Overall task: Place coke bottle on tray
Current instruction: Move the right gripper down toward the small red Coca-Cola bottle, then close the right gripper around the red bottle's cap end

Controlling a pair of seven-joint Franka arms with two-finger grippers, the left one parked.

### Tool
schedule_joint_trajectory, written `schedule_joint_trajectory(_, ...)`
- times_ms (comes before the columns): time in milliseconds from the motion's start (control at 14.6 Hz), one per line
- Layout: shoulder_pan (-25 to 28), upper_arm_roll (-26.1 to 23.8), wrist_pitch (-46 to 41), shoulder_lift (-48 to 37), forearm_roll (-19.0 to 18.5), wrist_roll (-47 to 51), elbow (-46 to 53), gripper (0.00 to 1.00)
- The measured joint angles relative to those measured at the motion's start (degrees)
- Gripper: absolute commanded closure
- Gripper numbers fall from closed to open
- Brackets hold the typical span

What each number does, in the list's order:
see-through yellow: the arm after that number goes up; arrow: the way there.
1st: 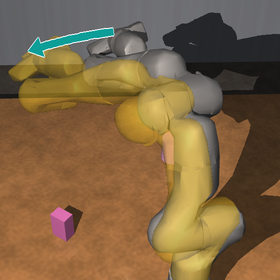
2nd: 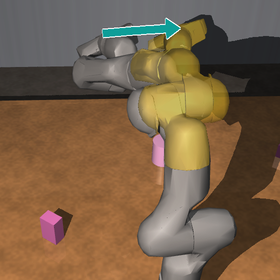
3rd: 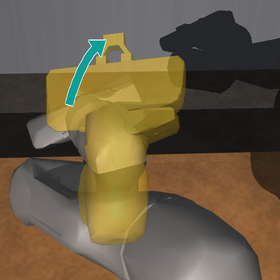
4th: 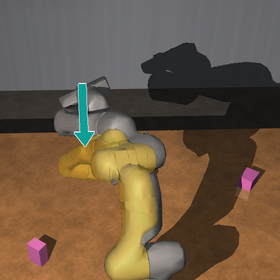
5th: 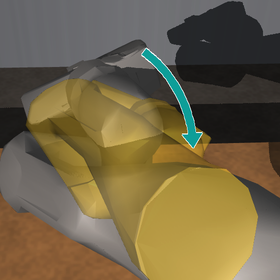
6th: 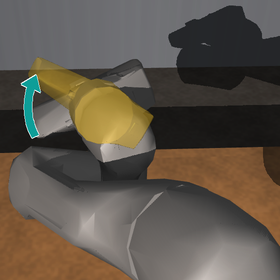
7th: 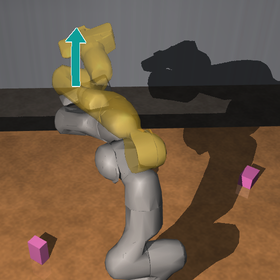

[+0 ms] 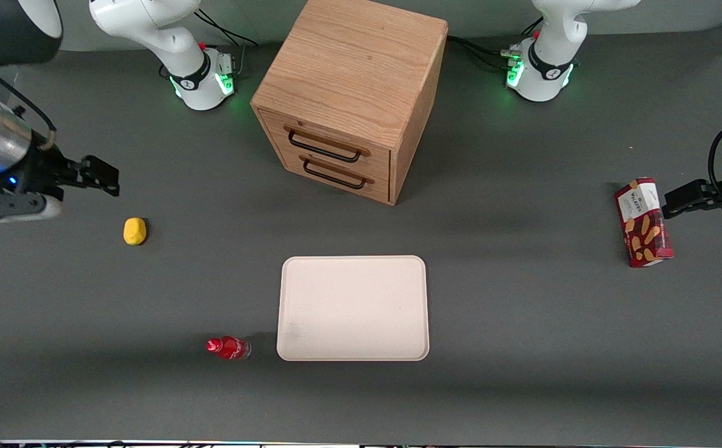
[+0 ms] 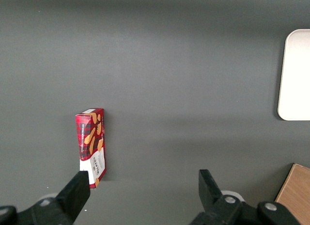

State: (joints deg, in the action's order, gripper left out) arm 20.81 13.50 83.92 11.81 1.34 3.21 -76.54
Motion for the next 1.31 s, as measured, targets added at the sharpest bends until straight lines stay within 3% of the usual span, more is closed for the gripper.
schedule_joint_trajectory(412, 0.04, -1.91, 4.32, 14.56, 2.42, 1.69, 12.93, 0.0)
schedule_joint_trajectory(1305, -0.47, -3.63, 31.38, 34.32, 2.44, 0.11, 14.49, 0.0)
